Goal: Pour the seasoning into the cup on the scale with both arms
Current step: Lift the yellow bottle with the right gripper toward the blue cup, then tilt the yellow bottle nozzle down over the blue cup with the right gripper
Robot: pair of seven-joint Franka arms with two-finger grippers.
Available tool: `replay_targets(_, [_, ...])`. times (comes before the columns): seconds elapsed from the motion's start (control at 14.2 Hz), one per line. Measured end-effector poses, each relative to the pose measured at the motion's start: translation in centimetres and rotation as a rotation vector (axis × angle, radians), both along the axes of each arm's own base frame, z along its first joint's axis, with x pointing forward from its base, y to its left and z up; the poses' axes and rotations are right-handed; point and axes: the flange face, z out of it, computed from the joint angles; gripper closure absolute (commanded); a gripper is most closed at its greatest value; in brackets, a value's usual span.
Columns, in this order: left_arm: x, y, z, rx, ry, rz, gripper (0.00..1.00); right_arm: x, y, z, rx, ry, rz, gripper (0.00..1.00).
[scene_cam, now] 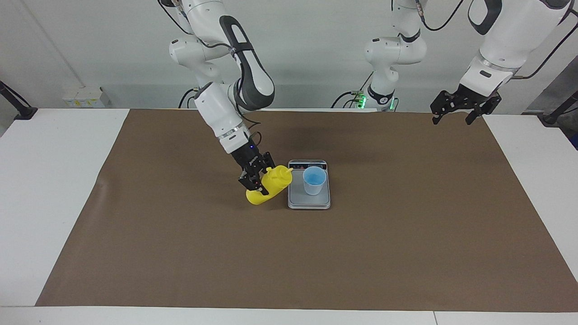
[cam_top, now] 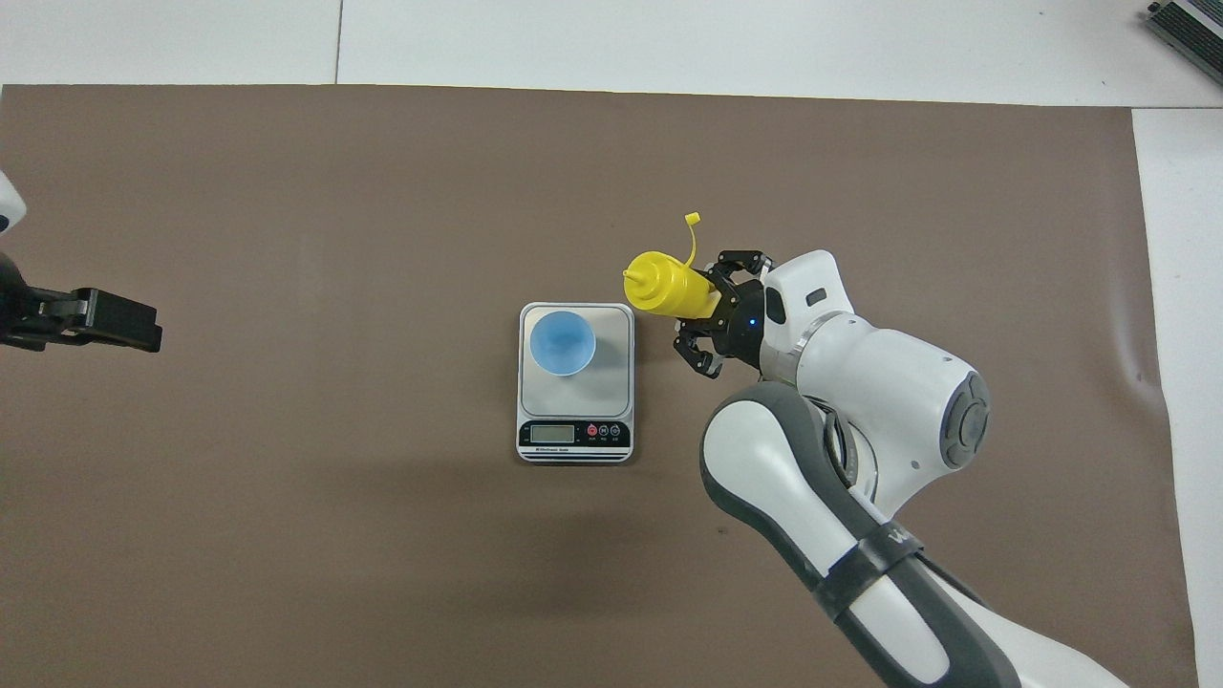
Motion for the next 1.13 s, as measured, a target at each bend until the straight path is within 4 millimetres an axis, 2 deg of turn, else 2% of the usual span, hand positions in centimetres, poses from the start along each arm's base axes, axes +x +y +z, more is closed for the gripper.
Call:
replay_targets(0.28, [0.0,0.0,0.0,0.000,0.000,0.000,0.00,-0.1,0.8,-0.1,-0.030,0.023,0.028,0.53])
replay_targets(0.63, [0.0,0.0,0.0,0.000,0.000,0.000,0.00,-0.4,2.6,-0.1,-0.171,0.110,0.081,0.52])
replay_targets(0.92, [0.0,0.0,0.0,0.000,0.000,0.000,0.00,-0.2,4.0,1.1,-0.273,0.155,0.079,0.52])
replay_targets(1.13, [0.0,0.0,0.0,0.000,0.000,0.000,0.00,-0.2,4.1,1.4,-0.331,0.163,0.069,0.52])
